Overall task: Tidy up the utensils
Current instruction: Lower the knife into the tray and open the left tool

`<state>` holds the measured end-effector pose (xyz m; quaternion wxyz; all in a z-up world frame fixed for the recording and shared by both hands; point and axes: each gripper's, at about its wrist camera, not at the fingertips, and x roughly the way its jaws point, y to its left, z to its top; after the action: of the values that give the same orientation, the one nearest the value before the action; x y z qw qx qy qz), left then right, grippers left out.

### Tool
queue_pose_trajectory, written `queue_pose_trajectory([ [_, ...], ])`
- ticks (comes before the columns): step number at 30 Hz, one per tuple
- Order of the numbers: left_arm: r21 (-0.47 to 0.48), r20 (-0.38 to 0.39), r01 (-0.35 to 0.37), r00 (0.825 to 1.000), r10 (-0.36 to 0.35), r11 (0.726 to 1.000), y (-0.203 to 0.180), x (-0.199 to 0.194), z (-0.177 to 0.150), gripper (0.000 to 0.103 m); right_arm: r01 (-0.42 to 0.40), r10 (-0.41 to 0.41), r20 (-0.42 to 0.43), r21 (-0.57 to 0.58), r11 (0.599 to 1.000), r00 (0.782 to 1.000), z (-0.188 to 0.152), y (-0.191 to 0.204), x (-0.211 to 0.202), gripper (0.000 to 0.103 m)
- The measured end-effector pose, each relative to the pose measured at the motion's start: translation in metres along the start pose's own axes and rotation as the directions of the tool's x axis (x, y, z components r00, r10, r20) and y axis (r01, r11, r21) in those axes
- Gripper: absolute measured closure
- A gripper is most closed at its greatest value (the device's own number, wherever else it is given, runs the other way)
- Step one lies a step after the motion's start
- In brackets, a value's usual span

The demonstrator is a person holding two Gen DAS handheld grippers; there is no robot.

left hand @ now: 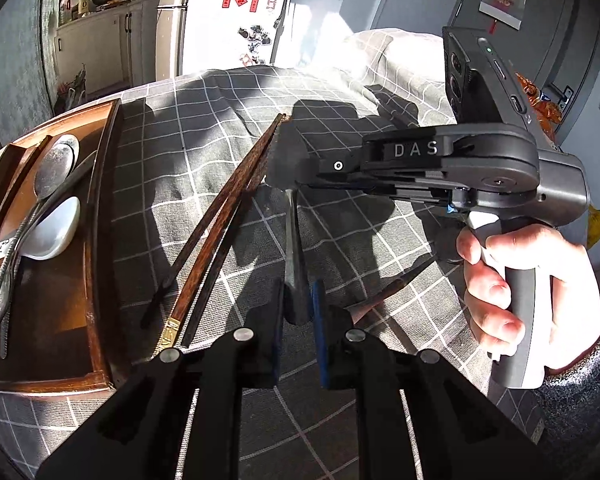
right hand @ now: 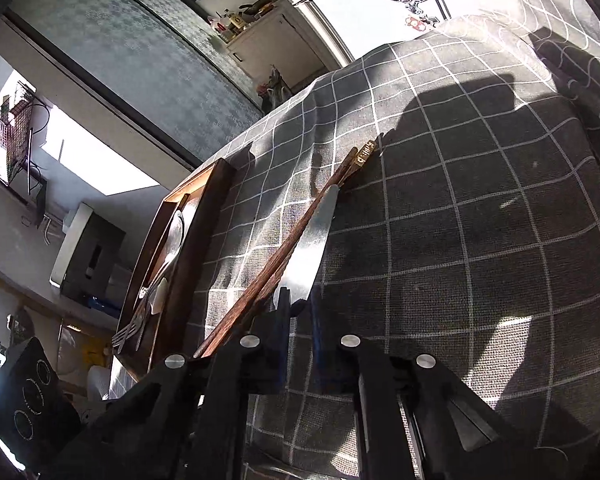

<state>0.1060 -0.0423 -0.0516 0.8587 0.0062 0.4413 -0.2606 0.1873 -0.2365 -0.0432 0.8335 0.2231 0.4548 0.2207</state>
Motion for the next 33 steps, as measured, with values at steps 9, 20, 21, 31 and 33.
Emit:
queue_pose_trajectory([
  [9,-0.013,0.073,-0.078,0.994,0.079,0.997,0.029,-0.051,-0.01,0.088,-0.059,0.058,-0.014,-0.103,0.993,0.998,0.01,0.07,0.018,0.095],
  [20,-0.131,0.082,-0.249,0.962,0.261,0.96,0.109,-0.09,-0.02,0.095,-0.133,0.114,-0.124,-0.163,0.978,0.986,0.018,0.141,0.106,0.096],
  [21,-0.139,0.078,-0.254,0.961,0.267,0.957,0.115,-0.091,-0.02,0.097,-0.132,0.112,-0.123,-0.17,0.977,0.986,0.019,0.145,0.11,0.096],
  [31,-0.143,0.047,-0.305,0.948,0.314,0.942,0.128,-0.073,-0.022,0.096,-0.123,0.094,-0.142,-0.211,0.97,0.985,0.015,0.153,0.111,0.079],
  [33,-0.136,0.047,-0.313,0.946,0.322,0.94,0.127,-0.074,-0.022,0.09,-0.142,0.12,-0.118,-0.201,0.969,0.986,0.016,0.144,0.094,0.054],
])
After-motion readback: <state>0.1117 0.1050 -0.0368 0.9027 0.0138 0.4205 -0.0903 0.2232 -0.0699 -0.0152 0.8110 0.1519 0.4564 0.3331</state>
